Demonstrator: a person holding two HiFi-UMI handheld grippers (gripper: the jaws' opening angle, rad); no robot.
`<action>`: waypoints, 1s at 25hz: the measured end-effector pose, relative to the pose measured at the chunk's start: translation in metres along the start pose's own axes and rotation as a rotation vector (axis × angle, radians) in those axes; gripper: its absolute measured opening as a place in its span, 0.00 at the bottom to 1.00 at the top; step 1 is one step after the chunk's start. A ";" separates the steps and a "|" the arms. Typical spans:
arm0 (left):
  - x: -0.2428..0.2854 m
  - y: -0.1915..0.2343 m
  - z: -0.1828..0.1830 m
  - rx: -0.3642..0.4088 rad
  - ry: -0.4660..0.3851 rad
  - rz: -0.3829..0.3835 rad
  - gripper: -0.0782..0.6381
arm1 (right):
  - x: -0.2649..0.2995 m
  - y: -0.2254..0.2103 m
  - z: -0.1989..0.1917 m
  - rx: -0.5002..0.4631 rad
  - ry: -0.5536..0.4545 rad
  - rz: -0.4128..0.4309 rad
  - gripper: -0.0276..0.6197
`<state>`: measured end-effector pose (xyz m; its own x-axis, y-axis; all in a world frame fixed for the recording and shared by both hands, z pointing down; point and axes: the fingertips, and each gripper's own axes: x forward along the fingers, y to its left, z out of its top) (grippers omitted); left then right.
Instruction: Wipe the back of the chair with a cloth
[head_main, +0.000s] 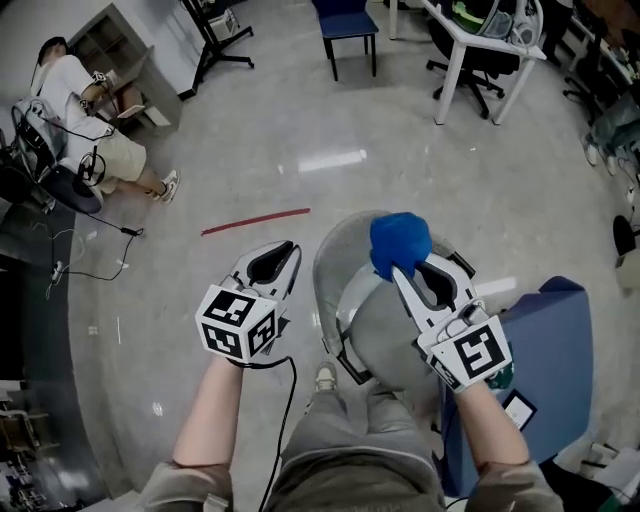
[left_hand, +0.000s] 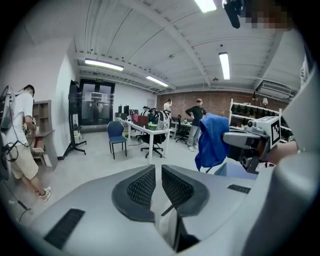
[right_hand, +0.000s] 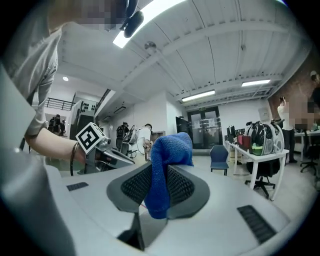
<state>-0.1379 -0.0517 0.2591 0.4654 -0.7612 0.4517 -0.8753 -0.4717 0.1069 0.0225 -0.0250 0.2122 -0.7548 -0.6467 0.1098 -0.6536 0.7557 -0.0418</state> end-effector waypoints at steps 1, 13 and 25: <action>-0.005 -0.003 0.011 -0.009 -0.019 -0.003 0.18 | -0.004 -0.001 0.012 -0.009 -0.015 -0.011 0.19; -0.071 -0.048 0.113 0.173 -0.201 0.012 0.18 | -0.061 -0.006 0.123 -0.112 -0.139 -0.125 0.19; -0.127 -0.079 0.146 0.267 -0.347 0.042 0.18 | -0.109 0.028 0.164 -0.190 -0.151 -0.142 0.19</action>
<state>-0.1089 0.0170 0.0641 0.4867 -0.8650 0.1220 -0.8507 -0.5011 -0.1589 0.0769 0.0497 0.0357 -0.6653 -0.7450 -0.0491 -0.7422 0.6527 0.1522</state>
